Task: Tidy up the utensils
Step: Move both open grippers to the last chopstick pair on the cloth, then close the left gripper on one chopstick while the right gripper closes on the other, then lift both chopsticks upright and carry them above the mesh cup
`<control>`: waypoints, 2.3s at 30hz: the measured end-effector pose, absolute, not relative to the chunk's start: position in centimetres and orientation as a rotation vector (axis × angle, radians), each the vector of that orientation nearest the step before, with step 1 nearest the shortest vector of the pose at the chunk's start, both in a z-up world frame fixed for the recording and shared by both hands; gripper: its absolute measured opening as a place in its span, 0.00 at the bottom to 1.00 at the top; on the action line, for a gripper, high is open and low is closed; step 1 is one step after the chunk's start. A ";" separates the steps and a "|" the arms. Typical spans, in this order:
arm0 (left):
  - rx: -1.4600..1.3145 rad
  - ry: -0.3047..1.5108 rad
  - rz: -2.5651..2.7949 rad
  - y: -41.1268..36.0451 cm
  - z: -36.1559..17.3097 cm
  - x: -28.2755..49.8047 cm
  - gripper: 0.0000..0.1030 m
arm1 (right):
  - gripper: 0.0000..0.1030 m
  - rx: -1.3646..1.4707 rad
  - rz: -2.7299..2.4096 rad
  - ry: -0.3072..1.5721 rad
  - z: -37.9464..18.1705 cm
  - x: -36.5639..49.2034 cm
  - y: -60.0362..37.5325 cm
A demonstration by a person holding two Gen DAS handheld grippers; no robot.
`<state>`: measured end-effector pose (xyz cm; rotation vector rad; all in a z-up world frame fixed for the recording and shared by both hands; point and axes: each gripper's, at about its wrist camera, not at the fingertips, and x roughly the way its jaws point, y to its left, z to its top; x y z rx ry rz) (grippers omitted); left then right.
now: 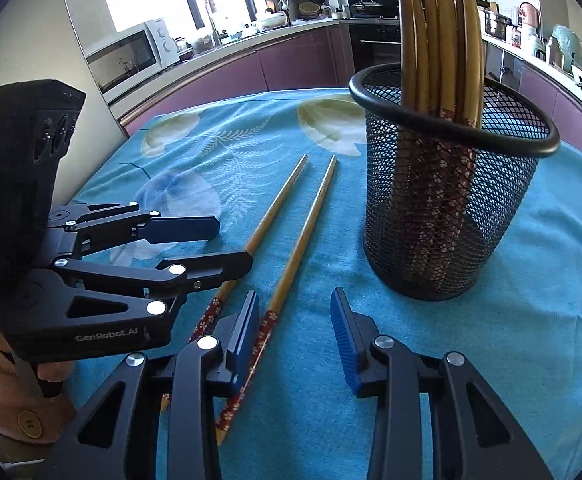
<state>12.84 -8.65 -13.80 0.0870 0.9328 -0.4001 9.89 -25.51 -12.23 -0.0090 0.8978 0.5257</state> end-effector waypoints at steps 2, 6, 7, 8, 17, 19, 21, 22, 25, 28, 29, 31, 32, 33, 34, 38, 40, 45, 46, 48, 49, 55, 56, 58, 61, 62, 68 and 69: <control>0.086 0.934 -0.394 -8.6 -13.8 13.0 0.40 | 0.34 -0.007 0.524 0.898 -12.2 9.9 -25.5; 0.078 0.941 -0.388 -8.3 -13.9 12.9 0.33 | 0.34 -0.008 0.522 0.895 -12.2 10.2 -25.6; 0.077 0.942 -0.388 -8.3 -13.9 12.8 0.32 | 0.34 -0.008 0.521 0.894 -12.2 10.2 -25.5; 0.076 0.943 -0.389 -8.2 -13.8 12.7 0.31 | 0.34 -0.008 0.520 0.893 -12.2 10.4 -25.4; 0.055 0.948 -0.389 -7.5 -13.6 13.6 0.30 | 0.29 -0.024 0.513 0.884 -12.2 11.9 -24.1; 0.049 0.954 -0.392 -7.4 -13.8 13.9 0.30 | 0.28 -0.021 0.509 0.885 -12.2 12.2 -24.0; 0.049 0.956 -0.393 -7.5 -13.9 14.3 0.30 | 0.26 -0.017 0.504 0.887 -12.2 12.5 -23.9; 0.047 0.957 -0.393 -7.6 -13.9 14.5 0.29 | 0.25 -0.017 0.502 0.888 -12.2 12.6 -23.9; 0.046 0.959 -0.393 -7.7 -13.9 14.9 0.23 | 0.22 -0.017 0.494 0.890 -12.2 13.0 -23.8; 0.040 0.960 -0.393 -7.9 -14.0 14.9 0.17 | 0.18 -0.012 0.485 0.891 -12.2 13.2 -23.8; 0.034 0.960 -0.397 -7.9 -14.0 14.9 0.16 | 0.16 -0.006 0.483 0.891 -12.2 13.2 -23.8; 0.023 0.960 -0.397 -7.9 -14.0 14.8 0.13 | 0.12 0.014 0.485 0.894 -12.3 13.3 -24.1; 0.019 0.960 -0.397 -7.9 -14.0 14.7 0.13 | 0.09 0.024 0.489 0.896 -12.3 13.3 -24.2; 0.014 0.960 -0.397 -7.8 -14.0 14.5 0.11 | 0.09 0.036 0.492 0.897 -12.4 13.2 -24.3; 0.008 0.961 -0.398 -7.8 -14.0 14.4 0.09 | 0.08 0.044 0.493 0.897 -12.4 13.1 -24.3; -0.001 0.959 -0.396 -7.5 -14.0 13.9 0.08 | 0.06 0.093 0.486 0.891 -12.3 12.9 -25.1; -0.010 0.959 -0.392 -7.4 -14.0 13.8 0.07 | 0.06 0.108 0.484 0.884 -12.1 12.8 -25.5; -0.013 0.957 -0.387 -7.4 -13.9 13.5 0.07 | 0.05 0.096 0.517 0.882 -11.7 11.9 -25.3; -0.014 0.957 -0.390 -7.4 -13.8 13.4 0.07 | 0.05 0.092 0.525 0.885 -11.7 11.9 -25.1; -0.011 0.956 -0.395 -7.6 -13.9 13.3 0.07 | 0.05 0.083 0.537 0.892 -11.8 11.7 -24.8; -0.004 0.955 -0.397 -7.7 -13.9 13.2 0.07 | 0.05 0.077 0.541 0.896 -11.9 11.7 -24.7; 0.017 0.964 -0.406 -8.1 -14.2 13.1 0.08 | 0.08 0.032 0.532 0.910 -12.3 11.6 -24.0; 0.018 0.967 -0.410 -8.2 -14.2 13.2 0.08 | 0.07 0.023 0.529 0.909 -12.3 11.6 -23.9; 0.026 0.968 -0.411 -8.3 -14.2 13.4 0.09 | 0.09 0.011 0.527 0.906 -12.3 11.5 -23.7; 0.043 0.966 -0.410 -8.5 -14.2 13.4 0.10 | 0.09 -0.002 0.522 0.900 -12.4 11.5 -23.6; 0.046 0.966 -0.409 -8.6 -14.2 13.4 0.10 | 0.09 -0.001 0.522 0.898 -12.4 11.6 -23.5; 0.054 0.961 -0.400 -8.9 -14.2 13.7 0.09 | 0.07 -0.001 0.521 0.895 -12.5 11.6 -23.6; 0.053 0.959 -0.396 -9.0 -14.2 13.7 0.07 | 0.06 0.000 0.521 0.896 -12.4 11.6 -23.6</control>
